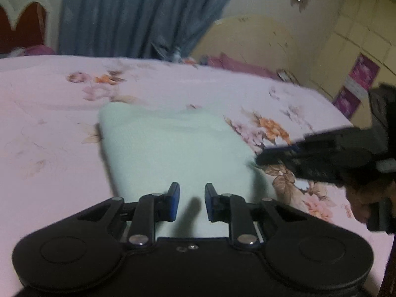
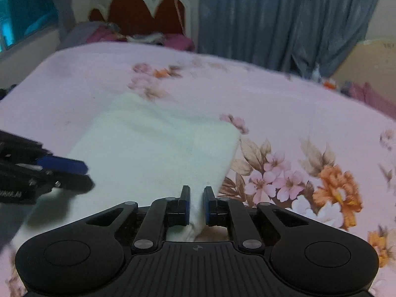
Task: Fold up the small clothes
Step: 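Pull both tools back from the folded sweater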
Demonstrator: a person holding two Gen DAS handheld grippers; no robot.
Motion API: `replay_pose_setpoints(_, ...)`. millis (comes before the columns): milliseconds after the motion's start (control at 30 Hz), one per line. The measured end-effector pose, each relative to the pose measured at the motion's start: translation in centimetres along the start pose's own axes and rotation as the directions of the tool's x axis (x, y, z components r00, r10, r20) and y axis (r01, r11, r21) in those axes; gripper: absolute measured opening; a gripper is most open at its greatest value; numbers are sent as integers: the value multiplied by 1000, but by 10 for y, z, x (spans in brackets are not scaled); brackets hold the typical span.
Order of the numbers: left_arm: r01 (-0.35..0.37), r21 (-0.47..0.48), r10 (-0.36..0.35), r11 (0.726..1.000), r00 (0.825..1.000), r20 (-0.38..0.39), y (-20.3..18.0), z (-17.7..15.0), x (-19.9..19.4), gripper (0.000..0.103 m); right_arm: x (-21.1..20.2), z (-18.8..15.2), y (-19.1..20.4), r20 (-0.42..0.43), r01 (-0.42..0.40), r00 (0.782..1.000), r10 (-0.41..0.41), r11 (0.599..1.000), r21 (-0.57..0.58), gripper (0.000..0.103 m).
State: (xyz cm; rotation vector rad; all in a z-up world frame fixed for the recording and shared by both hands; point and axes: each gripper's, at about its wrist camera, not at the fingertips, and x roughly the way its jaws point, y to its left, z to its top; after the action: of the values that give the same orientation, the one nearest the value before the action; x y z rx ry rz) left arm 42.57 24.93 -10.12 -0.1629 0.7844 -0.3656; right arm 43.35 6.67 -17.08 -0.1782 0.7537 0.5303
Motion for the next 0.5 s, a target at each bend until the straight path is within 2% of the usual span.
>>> replay_pose_setpoints(100, 0, -40, 1, 999, 1000, 15, -7, -24, -22, 20, -27, -16, 27, -4, -65, 998, 65, 997, -45, 9)
replay_pose_setpoints(200, -34, -42, 33, 999, 999, -10, -16, -50, -28, 15, -36, -42, 47, -47, -104, 994, 99, 990, -98, 9)
replay_pose_setpoints(300, -39, -60, 37, 997, 999, -40, -20, -67, -25, 15, -25, -61, 51, -94, -83, 993, 72, 990, -117, 9)
replay_pose_setpoints(367, -62, -48, 60, 997, 997, -38, -24, -72, -21, 15, -14, -72, 45, -99, 17, 995, -31, 991, -135, 9)
replay_pose_setpoints(433, -82, -60, 80, 995, 996, -39, -24, -71, -18, 16, -11, -73, 33, -96, 13, 995, -19, 998, -67, 9)
replay_pose_setpoints(500, -106, -53, 104, 993, 994, -41, -31, -71, -19, 16, -10, -74, 33, -96, 16, 995, -22, 998, -65, 9)
